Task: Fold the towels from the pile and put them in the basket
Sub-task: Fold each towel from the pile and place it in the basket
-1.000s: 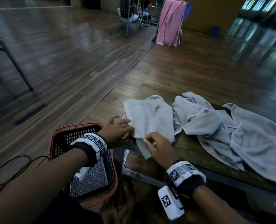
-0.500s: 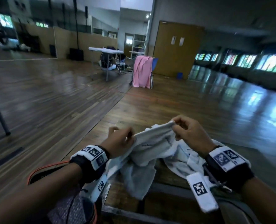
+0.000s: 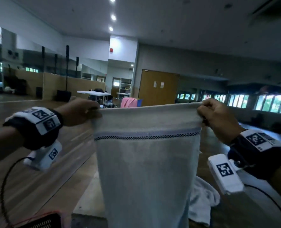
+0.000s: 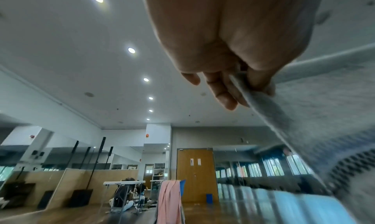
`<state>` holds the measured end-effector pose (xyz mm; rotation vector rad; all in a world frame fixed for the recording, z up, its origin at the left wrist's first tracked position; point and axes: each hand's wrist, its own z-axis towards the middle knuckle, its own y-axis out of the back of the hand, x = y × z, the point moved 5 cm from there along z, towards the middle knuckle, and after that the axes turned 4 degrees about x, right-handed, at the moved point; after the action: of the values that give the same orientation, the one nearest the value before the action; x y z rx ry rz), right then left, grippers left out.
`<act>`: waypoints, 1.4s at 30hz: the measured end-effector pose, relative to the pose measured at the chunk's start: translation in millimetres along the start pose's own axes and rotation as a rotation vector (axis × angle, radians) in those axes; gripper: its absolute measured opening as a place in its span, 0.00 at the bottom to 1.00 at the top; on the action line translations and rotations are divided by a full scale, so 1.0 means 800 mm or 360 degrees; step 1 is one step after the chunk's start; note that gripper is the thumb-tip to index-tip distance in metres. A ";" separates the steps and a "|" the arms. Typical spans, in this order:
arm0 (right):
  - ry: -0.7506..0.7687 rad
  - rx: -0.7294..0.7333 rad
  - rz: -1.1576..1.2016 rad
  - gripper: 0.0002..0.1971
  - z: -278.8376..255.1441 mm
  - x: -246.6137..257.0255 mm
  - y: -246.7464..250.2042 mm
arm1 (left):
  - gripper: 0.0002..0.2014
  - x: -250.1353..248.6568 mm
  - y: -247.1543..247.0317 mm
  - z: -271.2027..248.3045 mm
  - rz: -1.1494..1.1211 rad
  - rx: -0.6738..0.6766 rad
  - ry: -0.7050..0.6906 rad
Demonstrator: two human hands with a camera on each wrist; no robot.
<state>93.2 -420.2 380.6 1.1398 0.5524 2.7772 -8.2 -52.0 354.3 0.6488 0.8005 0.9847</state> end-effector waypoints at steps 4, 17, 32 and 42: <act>0.0035 -0.0056 0.0114 0.07 0.014 0.036 0.048 | 0.11 -0.037 0.073 0.011 -0.0046 -0.0206 -0.0123; -0.0205 -0.0187 -0.0281 0.09 0.109 0.004 0.060 | 0.05 -0.017 0.079 0.113 -0.0432 -0.0240 0.0255; -0.0031 -0.0264 -0.0010 0.08 0.122 0.063 0.057 | 0.10 -0.039 0.137 0.114 -0.0111 -0.1121 -0.0048; -0.0201 0.0106 -0.0236 0.07 0.074 -0.001 0.005 | 0.05 0.003 0.059 0.044 -0.0138 -0.0664 -0.0038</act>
<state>135.1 -406.6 420.4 1.2236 0.6897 2.5596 -0.2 -34.2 409.8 0.2632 0.5724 1.0233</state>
